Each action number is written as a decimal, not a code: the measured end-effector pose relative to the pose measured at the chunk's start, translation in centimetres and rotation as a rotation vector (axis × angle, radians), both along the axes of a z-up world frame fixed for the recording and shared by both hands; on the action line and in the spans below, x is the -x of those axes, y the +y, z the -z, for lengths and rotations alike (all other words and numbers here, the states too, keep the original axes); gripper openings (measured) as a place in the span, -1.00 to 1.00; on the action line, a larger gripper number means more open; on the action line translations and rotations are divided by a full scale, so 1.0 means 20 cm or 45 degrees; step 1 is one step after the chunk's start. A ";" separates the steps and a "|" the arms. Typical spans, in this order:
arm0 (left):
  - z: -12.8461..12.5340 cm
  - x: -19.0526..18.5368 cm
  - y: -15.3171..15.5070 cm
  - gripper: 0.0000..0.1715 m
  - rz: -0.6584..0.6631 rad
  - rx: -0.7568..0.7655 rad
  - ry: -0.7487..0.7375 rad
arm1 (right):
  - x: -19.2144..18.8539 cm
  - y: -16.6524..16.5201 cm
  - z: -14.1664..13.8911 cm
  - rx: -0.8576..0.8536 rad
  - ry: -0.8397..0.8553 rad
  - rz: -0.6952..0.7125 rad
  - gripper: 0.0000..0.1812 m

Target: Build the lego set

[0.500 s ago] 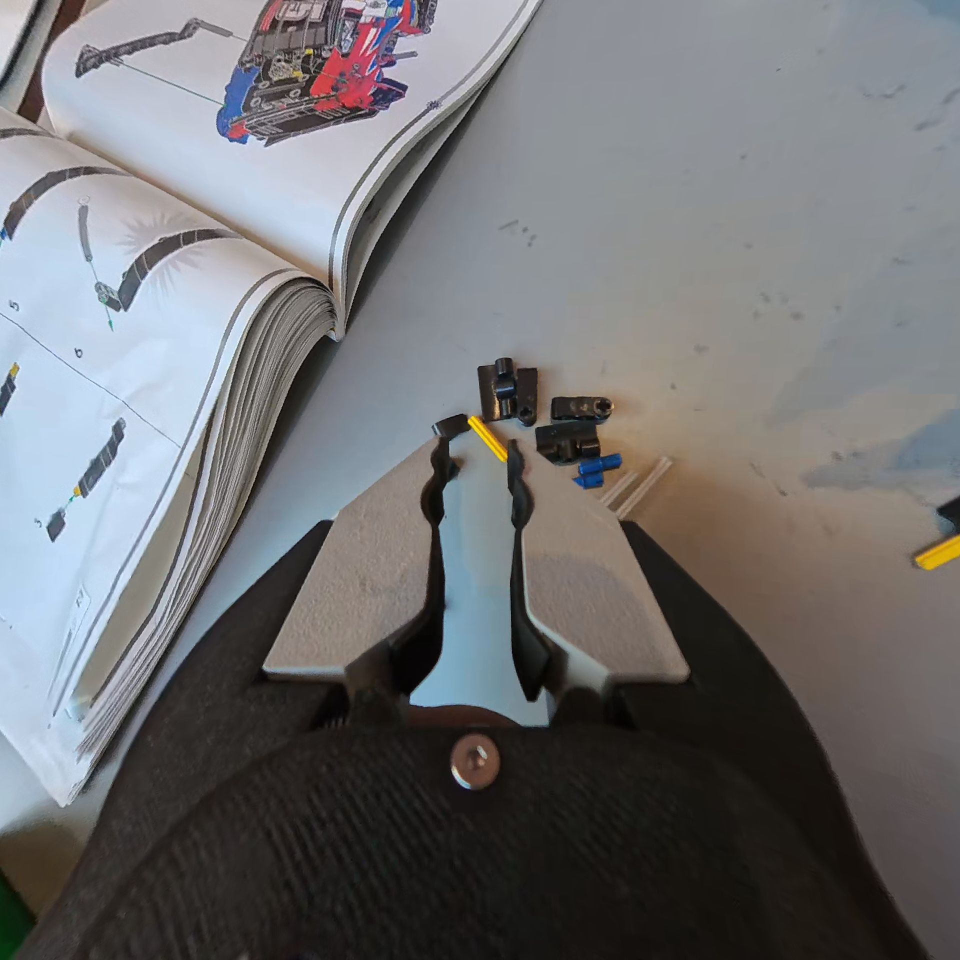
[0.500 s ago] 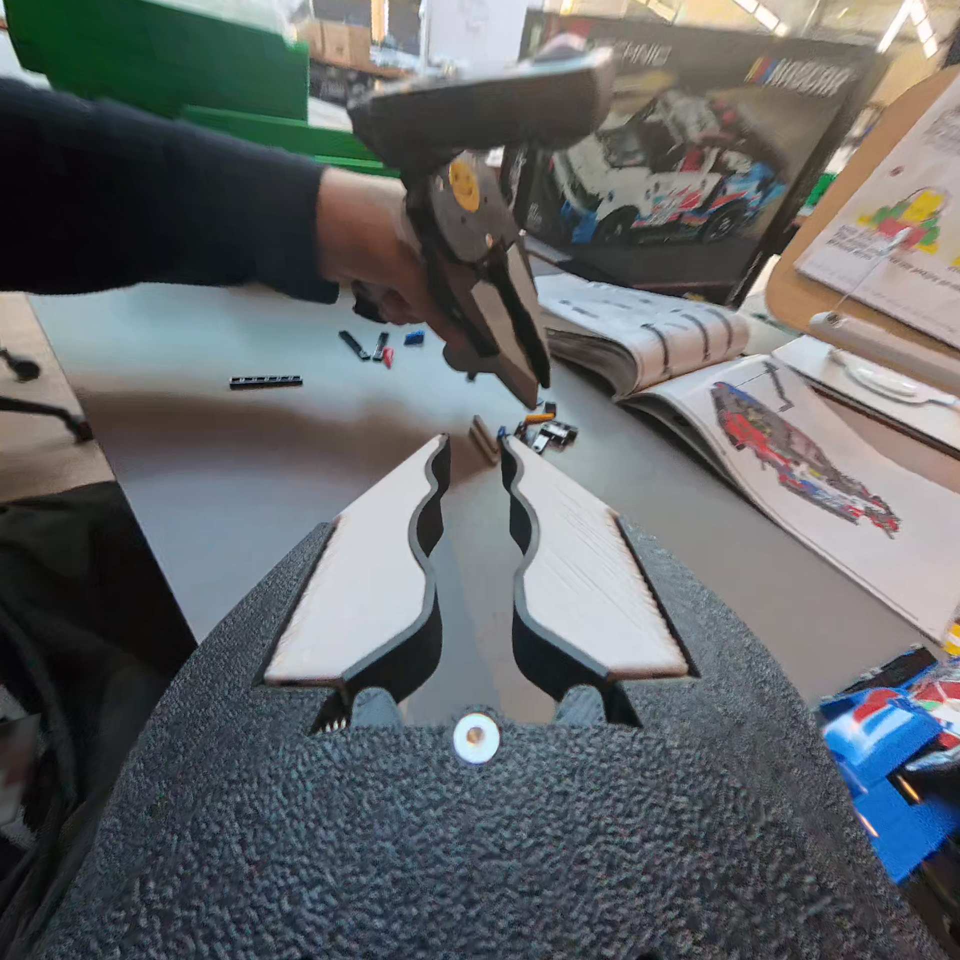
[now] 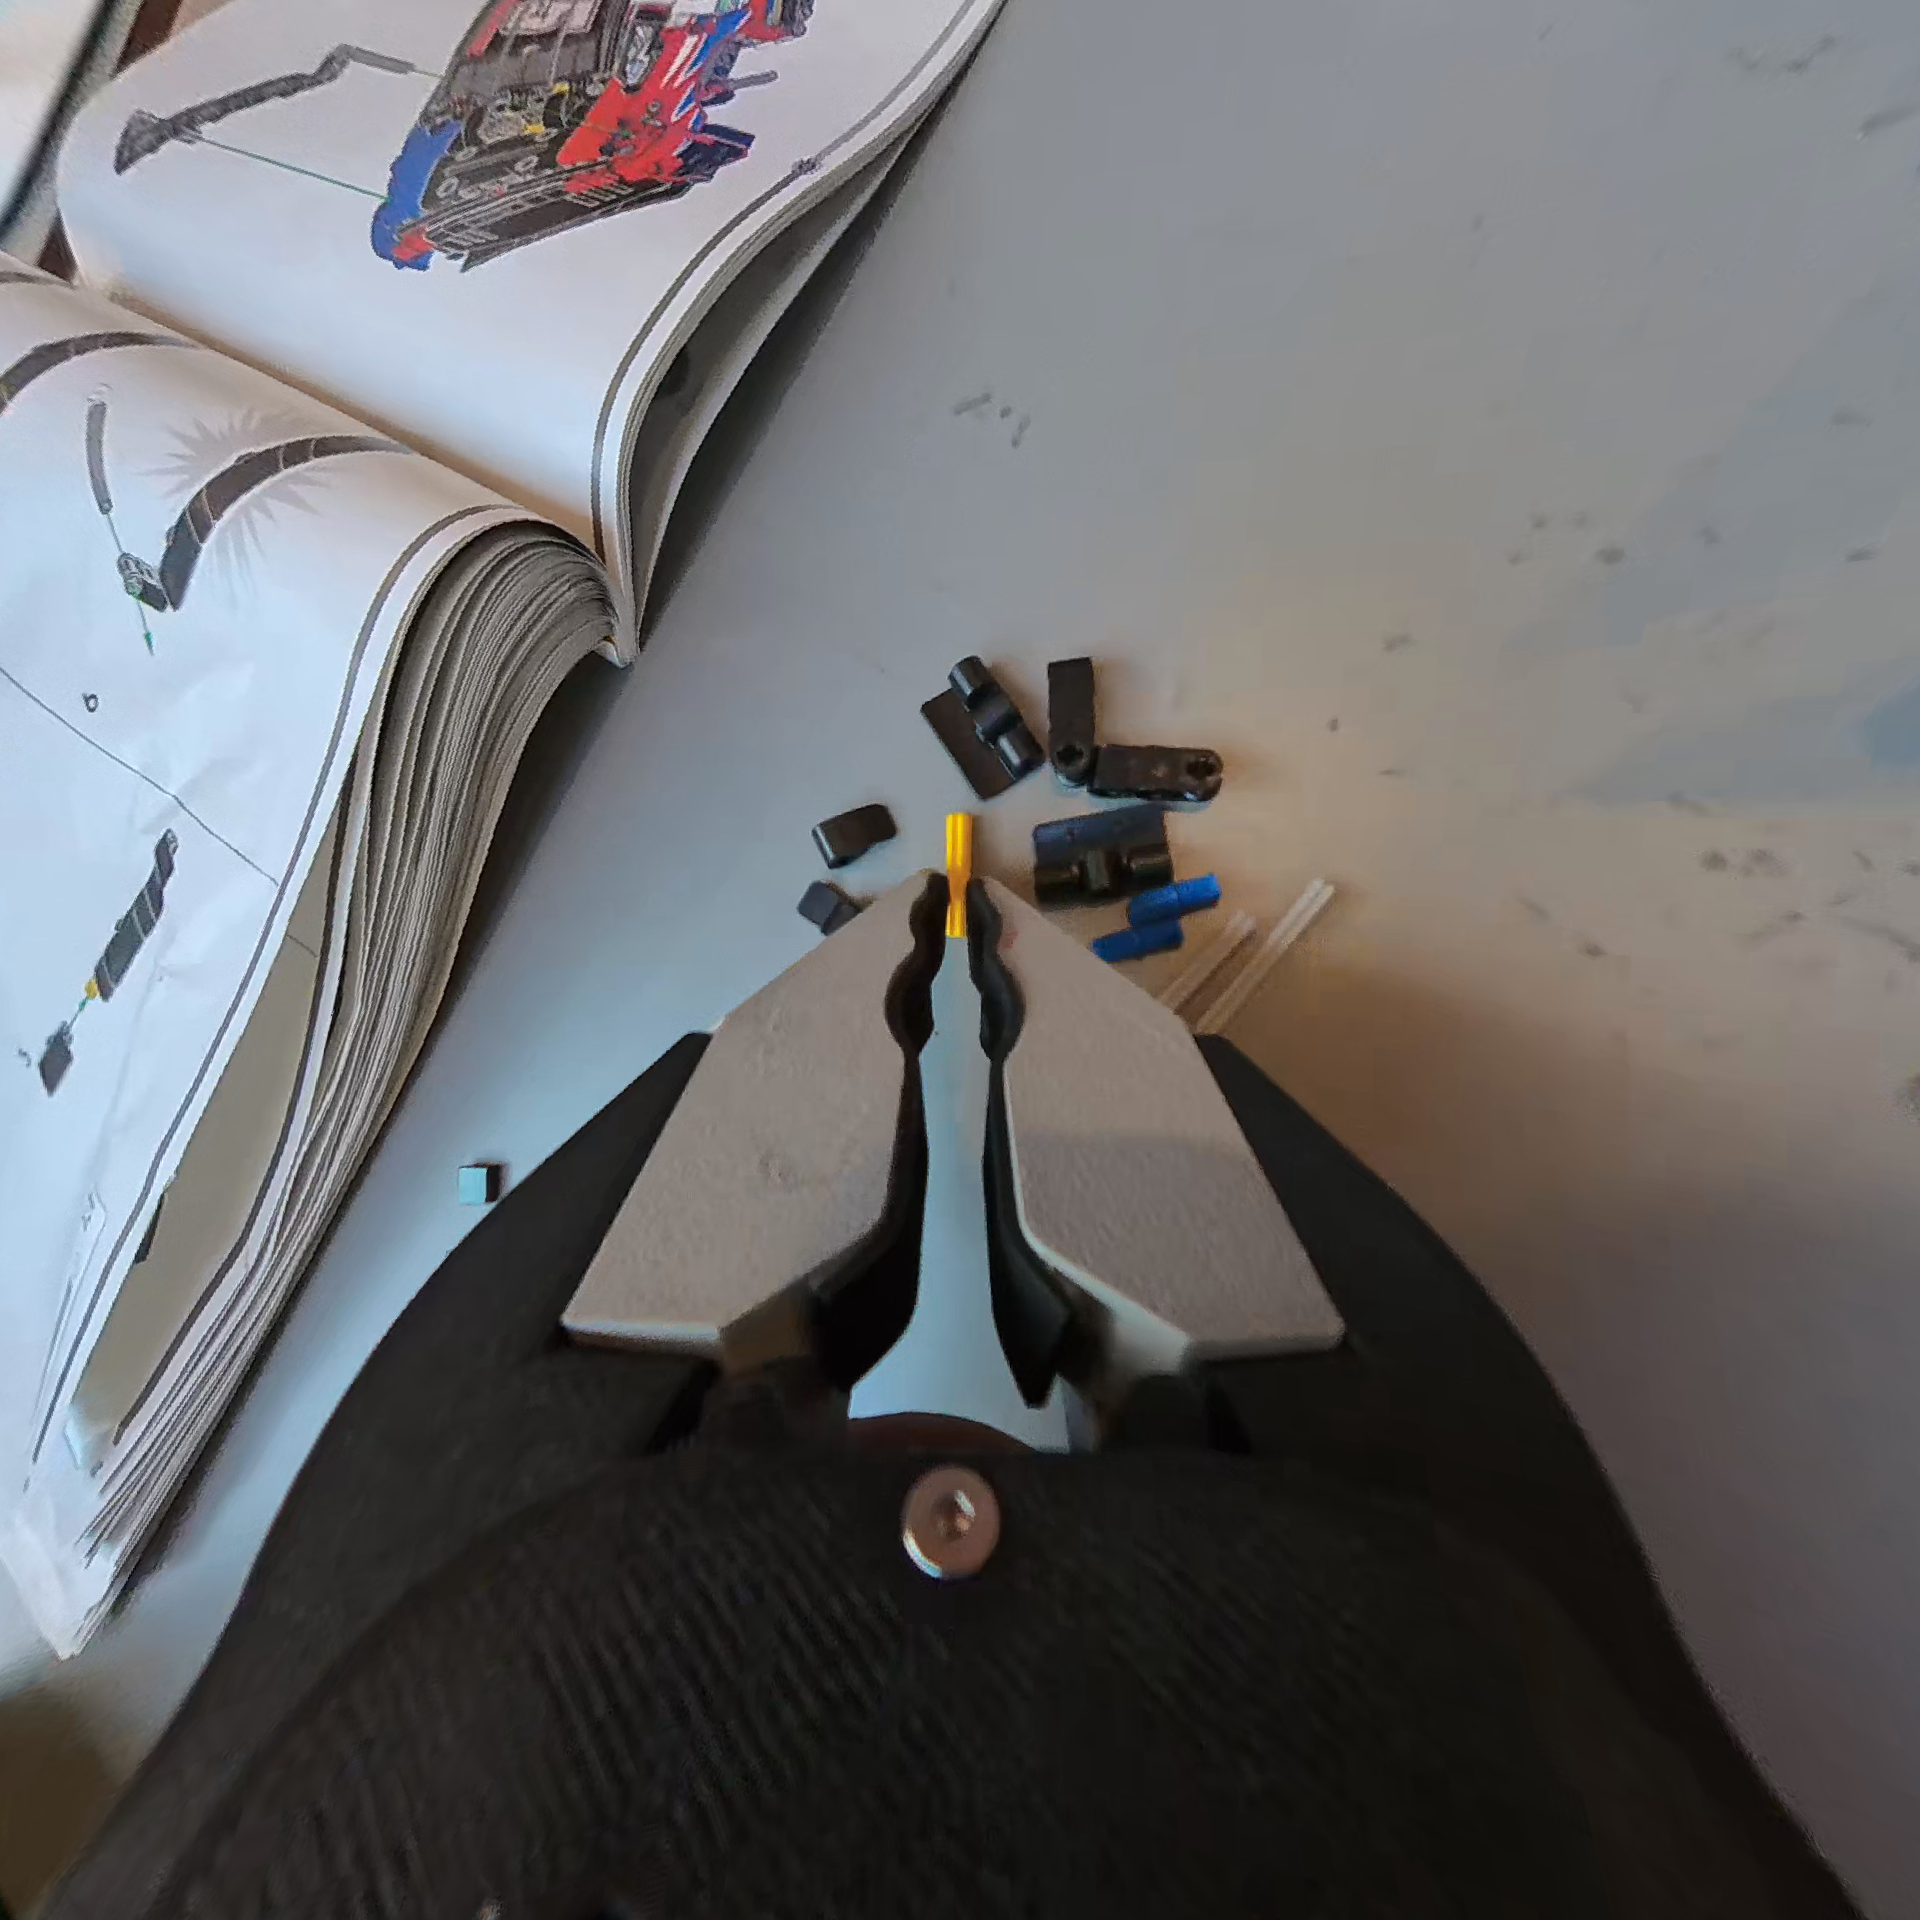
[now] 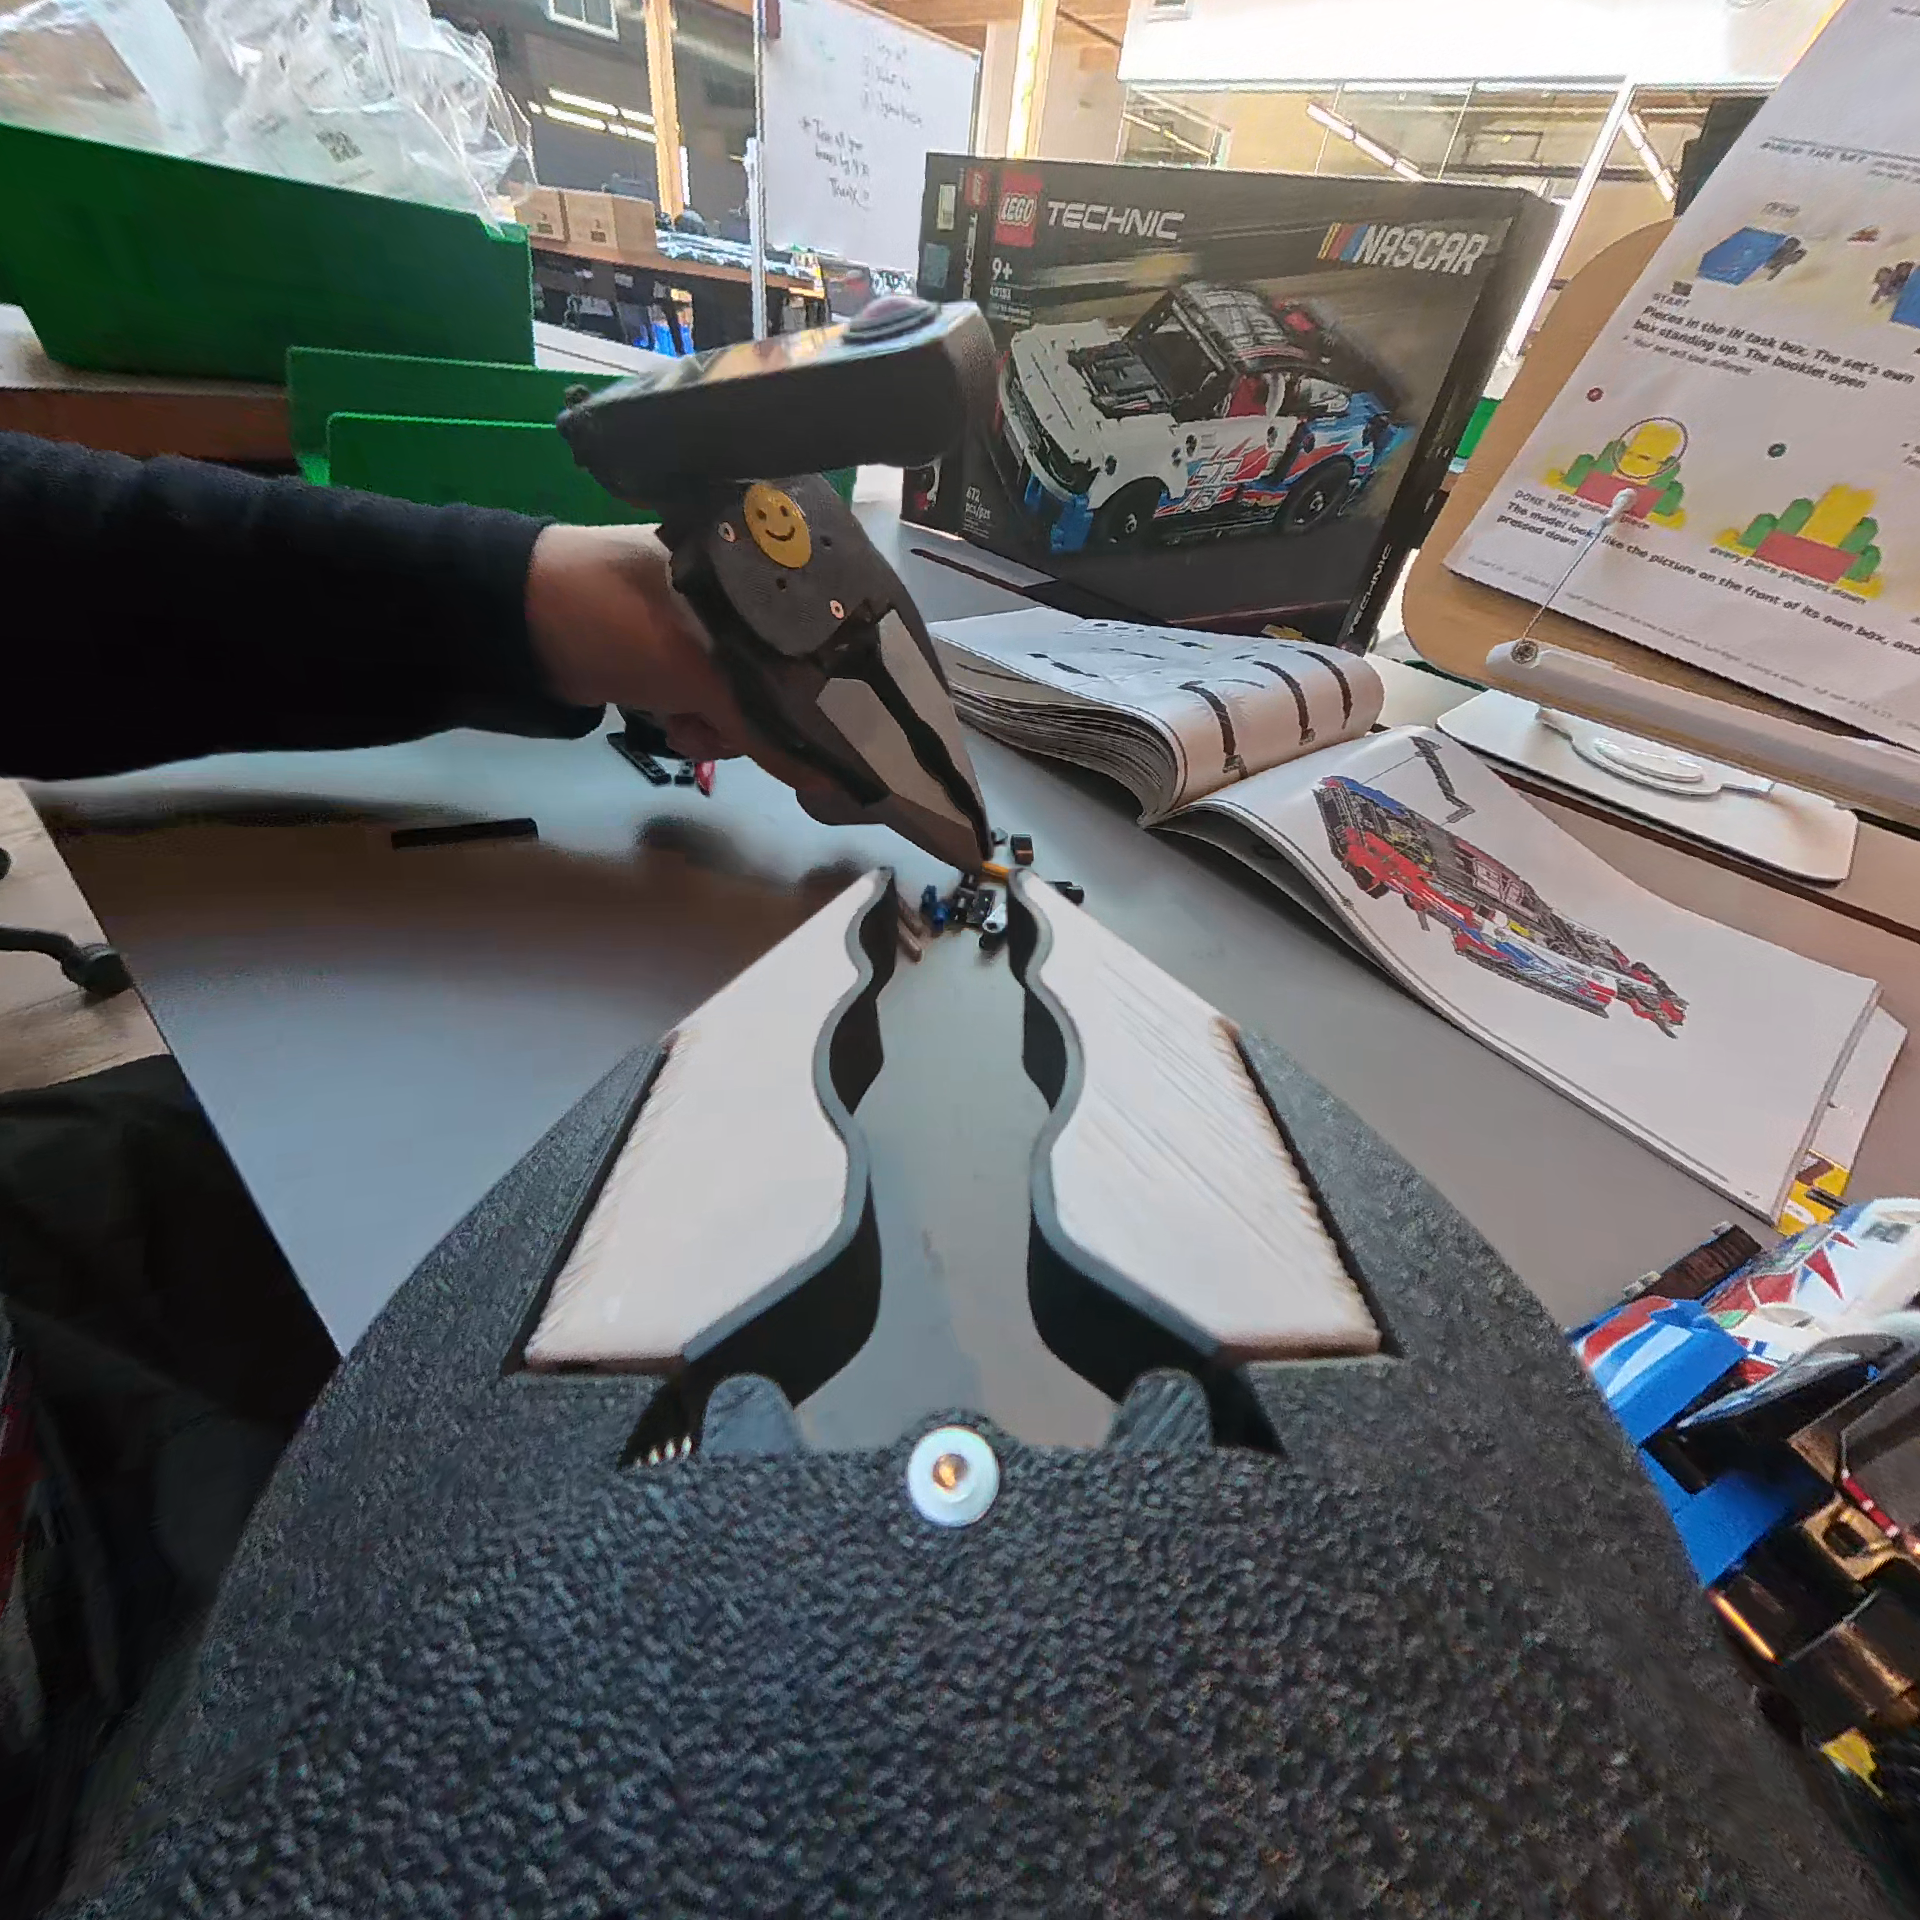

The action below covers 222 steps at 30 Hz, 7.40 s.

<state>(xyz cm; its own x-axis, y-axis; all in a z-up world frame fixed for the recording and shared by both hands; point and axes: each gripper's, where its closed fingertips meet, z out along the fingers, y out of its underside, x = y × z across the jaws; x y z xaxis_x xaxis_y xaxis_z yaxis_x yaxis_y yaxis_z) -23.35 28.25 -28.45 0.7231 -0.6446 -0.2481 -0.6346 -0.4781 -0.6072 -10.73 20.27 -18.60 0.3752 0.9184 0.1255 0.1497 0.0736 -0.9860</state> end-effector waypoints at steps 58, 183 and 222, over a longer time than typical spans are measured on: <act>-0.30 -0.49 -0.85 -1.00 0.986 -0.696 0.164 | 0.16 -0.46 0.19 -0.359 -0.659 -0.322 -0.97; -0.01 -0.51 -0.68 -0.86 1.119 0.258 -0.101 | 0.03 -0.31 0.48 -0.132 -0.841 -0.246 -0.97; -0.01 -0.51 -0.69 -0.86 0.980 0.327 -0.208 | 0.06 -0.30 0.46 -0.549 -0.961 -0.169 -0.97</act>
<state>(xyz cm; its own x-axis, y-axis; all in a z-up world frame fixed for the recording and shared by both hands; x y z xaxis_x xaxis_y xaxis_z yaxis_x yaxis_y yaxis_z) -13.09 14.42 -28.32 0.0706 -0.9965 0.0443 -0.7546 -0.0824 -0.6510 -11.85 14.36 -27.80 -0.0545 0.7637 0.6432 0.7143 0.4799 -0.5093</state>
